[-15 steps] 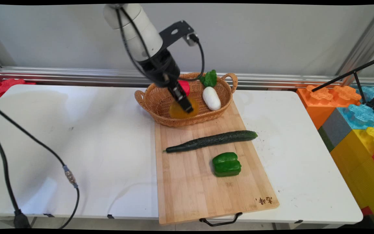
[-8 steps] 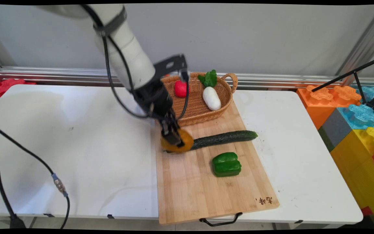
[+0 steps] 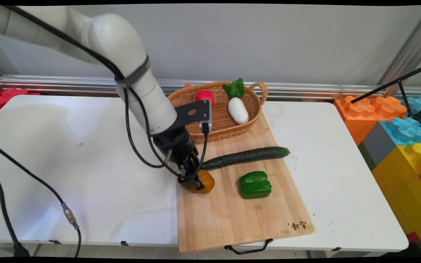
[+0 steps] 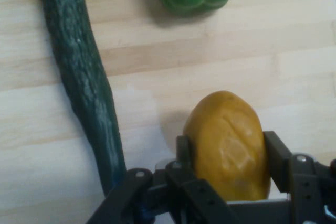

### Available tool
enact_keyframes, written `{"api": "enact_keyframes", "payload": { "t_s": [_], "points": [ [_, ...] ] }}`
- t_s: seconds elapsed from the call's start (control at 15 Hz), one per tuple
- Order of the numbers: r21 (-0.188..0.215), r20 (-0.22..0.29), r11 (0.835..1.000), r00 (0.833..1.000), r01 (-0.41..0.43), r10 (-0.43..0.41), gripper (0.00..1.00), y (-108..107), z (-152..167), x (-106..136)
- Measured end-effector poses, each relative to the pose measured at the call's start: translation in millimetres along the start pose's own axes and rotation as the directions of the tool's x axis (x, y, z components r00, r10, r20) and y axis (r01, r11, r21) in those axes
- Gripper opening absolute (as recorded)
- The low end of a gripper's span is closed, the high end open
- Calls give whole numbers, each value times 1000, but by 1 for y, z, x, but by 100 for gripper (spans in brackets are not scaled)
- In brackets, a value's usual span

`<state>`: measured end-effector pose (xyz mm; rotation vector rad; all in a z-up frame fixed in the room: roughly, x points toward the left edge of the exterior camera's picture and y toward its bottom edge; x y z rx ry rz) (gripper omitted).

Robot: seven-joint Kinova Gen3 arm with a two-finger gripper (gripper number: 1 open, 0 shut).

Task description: Place the picked object on the cutting board

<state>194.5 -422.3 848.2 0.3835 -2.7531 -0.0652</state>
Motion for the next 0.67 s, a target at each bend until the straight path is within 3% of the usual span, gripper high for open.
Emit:
{"api": "enact_keyframes", "payload": {
  "t_s": [0.33,0.4,0.67],
  "points": [
    [4,1,999,999,-52,52,0,5,17,-5],
    [6,-2,998,998,-67,67,100,6,20,-5],
    [20,-20,994,994,-109,109,100,9,24,-2]
  ]
}}
